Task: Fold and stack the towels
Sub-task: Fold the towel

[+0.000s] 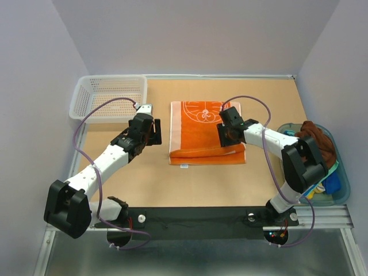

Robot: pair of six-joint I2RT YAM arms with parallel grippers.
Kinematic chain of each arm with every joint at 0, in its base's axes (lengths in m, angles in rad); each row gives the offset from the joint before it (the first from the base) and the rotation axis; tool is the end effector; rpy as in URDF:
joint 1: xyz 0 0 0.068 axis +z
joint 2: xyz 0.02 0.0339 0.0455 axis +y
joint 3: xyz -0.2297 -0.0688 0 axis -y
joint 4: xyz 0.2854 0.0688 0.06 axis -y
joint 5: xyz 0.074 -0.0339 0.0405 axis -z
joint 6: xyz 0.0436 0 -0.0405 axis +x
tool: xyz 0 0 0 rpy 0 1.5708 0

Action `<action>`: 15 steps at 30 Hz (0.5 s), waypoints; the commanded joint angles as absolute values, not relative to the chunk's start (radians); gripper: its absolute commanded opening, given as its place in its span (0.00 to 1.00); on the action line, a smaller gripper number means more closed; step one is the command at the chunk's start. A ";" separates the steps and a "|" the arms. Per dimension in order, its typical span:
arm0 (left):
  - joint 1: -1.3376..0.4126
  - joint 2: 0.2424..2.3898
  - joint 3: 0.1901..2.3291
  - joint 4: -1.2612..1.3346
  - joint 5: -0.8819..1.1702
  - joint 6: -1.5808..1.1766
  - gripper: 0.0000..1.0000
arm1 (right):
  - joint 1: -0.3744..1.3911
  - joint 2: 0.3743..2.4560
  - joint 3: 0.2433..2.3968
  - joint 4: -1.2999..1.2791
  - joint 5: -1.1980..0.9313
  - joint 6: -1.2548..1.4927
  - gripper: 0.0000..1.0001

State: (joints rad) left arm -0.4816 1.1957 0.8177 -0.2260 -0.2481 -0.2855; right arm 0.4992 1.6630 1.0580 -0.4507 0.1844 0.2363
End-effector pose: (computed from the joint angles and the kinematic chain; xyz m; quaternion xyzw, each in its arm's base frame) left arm 0.2876 -0.1382 0.2116 0.0288 0.8800 -0.0710 0.4687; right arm 0.3266 0.1690 0.1276 -0.1030 0.9577 0.0081 0.2687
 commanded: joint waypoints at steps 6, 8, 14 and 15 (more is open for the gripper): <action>-0.477 1.178 0.816 -0.210 -0.265 -0.273 0.79 | 0.505 1.582 0.974 -0.485 0.163 0.261 0.45; -0.479 1.187 0.818 -0.210 -0.255 -0.270 0.79 | 0.505 1.563 0.962 -0.485 0.160 0.261 0.45; -0.477 1.192 0.821 -0.212 -0.255 -0.264 0.79 | 0.544 1.508 1.011 -0.450 0.052 0.117 0.45; -0.477 1.190 0.821 -0.213 -0.259 -0.265 0.80 | 0.564 1.505 1.023 -0.442 0.008 0.091 0.45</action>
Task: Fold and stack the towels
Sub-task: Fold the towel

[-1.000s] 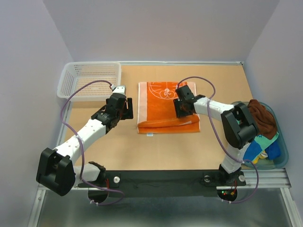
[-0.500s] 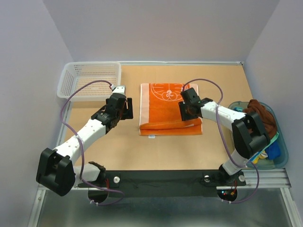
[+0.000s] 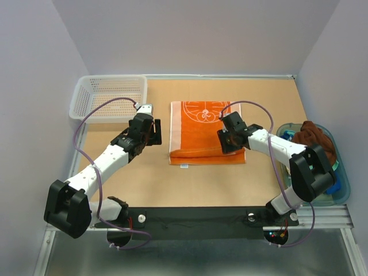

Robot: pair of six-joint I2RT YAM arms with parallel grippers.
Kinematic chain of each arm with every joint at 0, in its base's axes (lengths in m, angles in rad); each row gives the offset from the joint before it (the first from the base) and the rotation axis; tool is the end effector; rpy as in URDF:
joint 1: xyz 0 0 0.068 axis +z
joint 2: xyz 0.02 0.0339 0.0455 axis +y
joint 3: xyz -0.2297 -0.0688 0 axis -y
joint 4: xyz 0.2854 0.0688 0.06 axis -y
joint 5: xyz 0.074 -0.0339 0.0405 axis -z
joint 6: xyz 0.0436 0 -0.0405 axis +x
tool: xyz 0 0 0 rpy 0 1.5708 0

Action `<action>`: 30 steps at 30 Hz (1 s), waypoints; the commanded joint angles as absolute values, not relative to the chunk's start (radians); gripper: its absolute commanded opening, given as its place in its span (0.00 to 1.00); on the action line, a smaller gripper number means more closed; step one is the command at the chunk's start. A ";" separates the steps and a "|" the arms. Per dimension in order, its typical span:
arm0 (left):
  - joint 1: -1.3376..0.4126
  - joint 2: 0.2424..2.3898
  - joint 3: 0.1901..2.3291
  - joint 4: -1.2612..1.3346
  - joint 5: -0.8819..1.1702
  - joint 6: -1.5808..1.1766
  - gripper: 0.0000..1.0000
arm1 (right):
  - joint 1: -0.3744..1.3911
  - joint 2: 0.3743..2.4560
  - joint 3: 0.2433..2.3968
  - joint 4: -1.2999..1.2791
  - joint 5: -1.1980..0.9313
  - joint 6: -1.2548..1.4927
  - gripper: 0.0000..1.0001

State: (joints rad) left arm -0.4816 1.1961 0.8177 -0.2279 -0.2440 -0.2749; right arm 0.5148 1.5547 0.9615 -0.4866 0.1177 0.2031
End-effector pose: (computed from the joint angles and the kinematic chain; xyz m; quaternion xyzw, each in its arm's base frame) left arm 0.2875 -0.1384 0.2113 0.0346 0.8805 -0.0698 0.4676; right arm 0.3000 0.1638 0.1299 -0.1362 0.9588 0.0318 0.2472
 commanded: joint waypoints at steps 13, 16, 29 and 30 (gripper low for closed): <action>-0.433 1.072 0.793 -0.181 -0.403 -0.302 0.79 | 0.661 1.764 1.322 -0.374 -0.462 -0.235 0.63; -0.413 1.054 0.788 -0.172 -0.407 -0.305 0.79 | 0.672 1.836 1.371 -0.374 -0.497 -0.256 0.66; -0.407 1.071 0.793 -0.167 -0.376 -0.295 0.79 | 0.701 1.962 1.408 -0.377 -0.571 -0.288 0.57; -0.407 1.071 0.793 -0.167 -0.376 -0.295 0.79 | 0.704 1.959 1.404 -0.377 -0.568 -0.285 0.55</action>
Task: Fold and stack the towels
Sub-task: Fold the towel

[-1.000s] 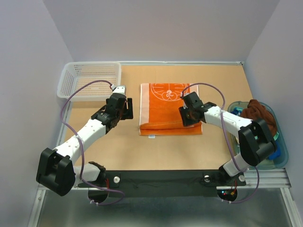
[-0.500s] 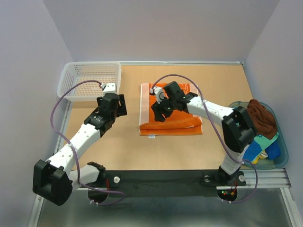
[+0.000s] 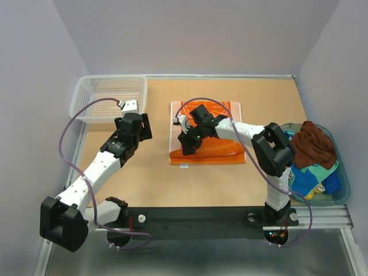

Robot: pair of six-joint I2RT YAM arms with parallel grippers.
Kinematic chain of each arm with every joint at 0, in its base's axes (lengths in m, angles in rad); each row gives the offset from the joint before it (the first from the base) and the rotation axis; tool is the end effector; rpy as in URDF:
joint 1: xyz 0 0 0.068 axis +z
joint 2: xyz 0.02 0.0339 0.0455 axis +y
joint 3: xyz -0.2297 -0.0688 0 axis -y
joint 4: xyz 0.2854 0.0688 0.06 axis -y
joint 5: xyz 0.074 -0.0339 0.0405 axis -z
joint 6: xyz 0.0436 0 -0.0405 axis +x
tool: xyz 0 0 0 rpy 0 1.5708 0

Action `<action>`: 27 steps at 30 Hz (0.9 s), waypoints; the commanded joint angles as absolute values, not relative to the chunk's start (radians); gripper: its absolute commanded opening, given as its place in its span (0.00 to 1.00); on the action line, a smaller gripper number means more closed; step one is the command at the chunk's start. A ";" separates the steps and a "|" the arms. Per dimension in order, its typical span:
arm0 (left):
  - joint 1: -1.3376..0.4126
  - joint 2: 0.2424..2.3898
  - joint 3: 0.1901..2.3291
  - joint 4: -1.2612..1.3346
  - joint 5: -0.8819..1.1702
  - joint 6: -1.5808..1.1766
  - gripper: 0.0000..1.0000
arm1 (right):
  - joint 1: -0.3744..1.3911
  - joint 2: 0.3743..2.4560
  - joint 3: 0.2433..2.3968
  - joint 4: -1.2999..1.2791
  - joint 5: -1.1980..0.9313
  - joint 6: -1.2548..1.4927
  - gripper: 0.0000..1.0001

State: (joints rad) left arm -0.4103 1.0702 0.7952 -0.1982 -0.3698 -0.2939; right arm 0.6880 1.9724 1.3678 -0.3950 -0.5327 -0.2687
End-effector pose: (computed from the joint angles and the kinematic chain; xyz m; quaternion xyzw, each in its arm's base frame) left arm 0.2839 -0.1063 0.2430 -0.0470 0.8428 -0.0296 0.5354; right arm 0.3251 0.2959 0.1182 -0.4919 0.7876 0.3036 0.2133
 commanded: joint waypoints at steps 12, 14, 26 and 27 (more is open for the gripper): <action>-0.405 1.078 0.793 -0.172 -0.362 -0.290 0.79 | 0.745 1.858 1.315 -0.377 -0.496 -0.261 0.22; -0.405 1.083 0.795 -0.172 -0.361 -0.290 0.79 | 0.756 1.845 1.302 -0.377 -0.480 -0.246 0.22; -0.405 1.100 0.793 -0.173 -0.342 -0.288 0.79 | 0.845 1.799 1.184 -0.374 -0.321 -0.132 0.26; -0.405 1.100 0.793 -0.175 -0.339 -0.288 0.79 | 0.851 1.796 1.180 -0.373 -0.311 -0.121 0.27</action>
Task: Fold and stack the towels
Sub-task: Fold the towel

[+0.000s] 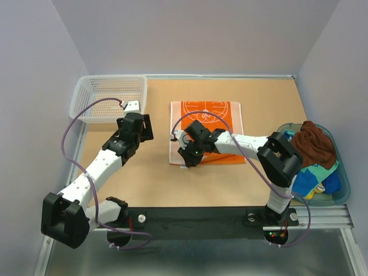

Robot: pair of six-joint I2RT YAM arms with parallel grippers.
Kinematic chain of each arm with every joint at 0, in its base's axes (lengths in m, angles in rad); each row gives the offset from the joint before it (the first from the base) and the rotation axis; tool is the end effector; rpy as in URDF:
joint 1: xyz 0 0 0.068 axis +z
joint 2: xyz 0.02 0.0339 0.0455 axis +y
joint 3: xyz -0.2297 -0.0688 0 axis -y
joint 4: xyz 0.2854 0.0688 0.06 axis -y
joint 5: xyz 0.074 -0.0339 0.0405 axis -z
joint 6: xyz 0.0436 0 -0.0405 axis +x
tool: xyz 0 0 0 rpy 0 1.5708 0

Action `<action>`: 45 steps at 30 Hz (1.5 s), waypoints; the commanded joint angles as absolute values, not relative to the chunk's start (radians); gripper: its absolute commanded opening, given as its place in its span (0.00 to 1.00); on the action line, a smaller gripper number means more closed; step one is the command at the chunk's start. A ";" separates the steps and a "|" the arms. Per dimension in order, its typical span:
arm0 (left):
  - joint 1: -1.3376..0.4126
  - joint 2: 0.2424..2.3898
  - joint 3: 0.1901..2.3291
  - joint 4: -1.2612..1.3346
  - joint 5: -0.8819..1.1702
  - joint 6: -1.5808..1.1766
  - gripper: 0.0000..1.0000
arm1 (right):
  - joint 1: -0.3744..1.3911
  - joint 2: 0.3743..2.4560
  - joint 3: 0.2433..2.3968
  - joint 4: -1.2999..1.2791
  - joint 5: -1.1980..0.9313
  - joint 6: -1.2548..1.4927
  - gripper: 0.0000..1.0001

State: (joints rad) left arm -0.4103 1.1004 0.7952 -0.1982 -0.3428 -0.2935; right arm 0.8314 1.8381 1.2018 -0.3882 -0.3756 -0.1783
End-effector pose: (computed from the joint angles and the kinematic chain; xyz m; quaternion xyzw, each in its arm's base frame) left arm 0.2873 -0.1090 0.2342 -0.0371 0.8519 -0.0349 0.5212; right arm 0.2614 0.3103 0.1158 -0.5016 0.8036 0.2553 0.1933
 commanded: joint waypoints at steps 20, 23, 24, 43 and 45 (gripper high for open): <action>-0.639 1.179 0.773 -0.127 -0.126 -0.508 0.75 | 0.733 1.506 1.080 -0.407 0.448 0.250 0.50; -0.685 1.235 0.764 -0.098 -0.132 -0.543 0.72 | 0.674 1.508 1.068 -0.411 0.465 0.278 0.52; -0.696 1.247 0.762 -0.091 -0.132 -0.548 0.71 | 0.673 1.509 1.068 -0.413 0.469 0.288 0.52; -0.749 1.433 0.710 -0.006 -0.160 -0.646 0.51 | 0.603 1.674 1.052 -0.420 0.604 0.294 0.52; -0.749 1.446 0.710 -0.005 -0.155 -0.649 0.50 | 0.601 1.622 1.006 -0.426 0.607 0.304 0.52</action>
